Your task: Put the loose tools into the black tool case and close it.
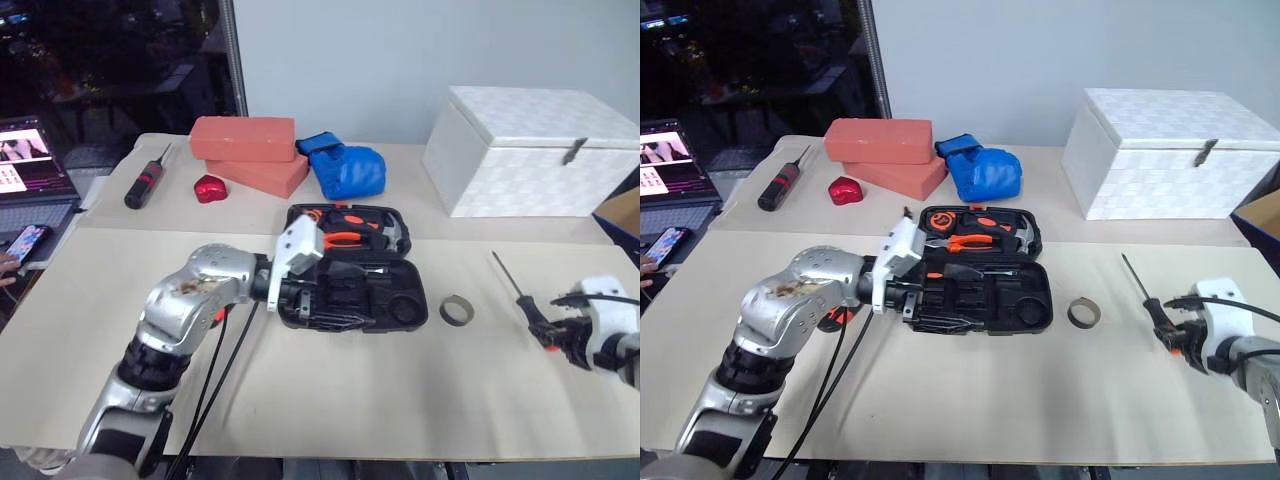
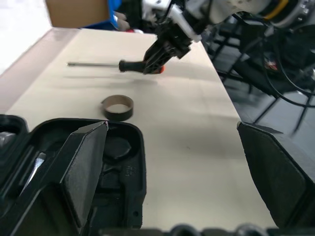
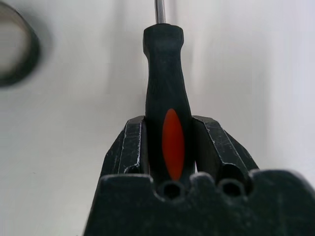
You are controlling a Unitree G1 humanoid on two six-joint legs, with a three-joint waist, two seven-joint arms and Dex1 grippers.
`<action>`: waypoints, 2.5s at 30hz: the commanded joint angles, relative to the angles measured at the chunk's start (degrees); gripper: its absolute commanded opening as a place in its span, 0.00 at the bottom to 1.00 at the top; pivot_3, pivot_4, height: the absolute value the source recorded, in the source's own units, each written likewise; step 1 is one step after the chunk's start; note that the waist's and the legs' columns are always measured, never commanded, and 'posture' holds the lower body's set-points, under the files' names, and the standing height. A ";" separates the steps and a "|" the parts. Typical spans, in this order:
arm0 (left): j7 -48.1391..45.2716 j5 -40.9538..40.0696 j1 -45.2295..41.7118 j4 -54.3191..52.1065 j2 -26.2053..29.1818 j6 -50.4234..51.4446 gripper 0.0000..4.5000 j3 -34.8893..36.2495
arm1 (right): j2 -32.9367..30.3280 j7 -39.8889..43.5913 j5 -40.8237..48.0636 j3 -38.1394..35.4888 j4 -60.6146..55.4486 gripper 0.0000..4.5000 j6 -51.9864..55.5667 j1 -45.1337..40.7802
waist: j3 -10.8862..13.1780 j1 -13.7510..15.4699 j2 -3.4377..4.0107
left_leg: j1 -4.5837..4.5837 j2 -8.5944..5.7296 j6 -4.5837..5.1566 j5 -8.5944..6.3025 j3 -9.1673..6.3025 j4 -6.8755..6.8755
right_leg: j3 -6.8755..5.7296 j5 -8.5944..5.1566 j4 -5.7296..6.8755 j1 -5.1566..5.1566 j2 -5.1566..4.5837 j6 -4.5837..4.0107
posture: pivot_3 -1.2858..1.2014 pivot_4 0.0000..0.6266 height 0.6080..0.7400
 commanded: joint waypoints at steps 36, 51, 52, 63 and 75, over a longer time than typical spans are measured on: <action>1.95 -11.99 28.07 -10.13 19.18 -2.11 1.00 24.54 | 11.32 41.25 -34.77 48.86 38.82 0.64 -48.77 -48.77 | 0.25 1.84 -0.18 | -0.33 0.22 0.00 -0.09 0.23 -0.01 | -0.21 0.12 0.19 -0.59 -0.02 -0.16 | 0.52 0.24 1.00; 1.38 -11.62 28.15 -8.52 19.71 -3.51 1.00 23.17 | 10.37 45.71 -22.80 37.47 29.30 0.26 -37.94 -43.82 | 0.25 1.72 -0.18 | -0.35 0.27 0.01 -0.10 0.26 -0.01 | -0.21 0.18 0.24 -0.66 0.02 -0.09 | 0.52 0.24 1.00; 1.39 -11.54 28.11 -8.44 19.73 -3.56 1.00 23.04 | 10.28 45.61 -21.55 36.51 28.10 0.18 -36.35 -43.02 | 0.25 1.73 -0.18 | -0.35 0.27 0.01 -0.10 0.26 -0.01 | -0.21 0.18 0.25 -0.66 0.03 -0.08 | 0.52 0.24 1.00; 2.21 -10.81 30.03 -6.43 18.87 -4.72 1.00 23.36 | 21.85 25.40 -16.02 27.91 18.93 0.01 -26.87 -30.74 | 0.24 1.27 -0.20 | -0.28 0.43 0.00 -0.09 0.28 0.00 | -0.20 0.17 0.32 -0.67 0.19 -0.11 | 0.52 0.24 1.00; 13.21 -8.04 34.79 -4.98 14.11 -6.46 1.00 28.34 | 21.57 22.28 -16.43 27.55 16.01 0.01 -46.98 -24.37 | 0.01 1.60 -0.38 | 0.45 0.46 -0.03 -0.11 0.39 0.00 | -0.20 -0.06 0.14 0.04 0.06 -0.48 | 0.52 0.24 1.00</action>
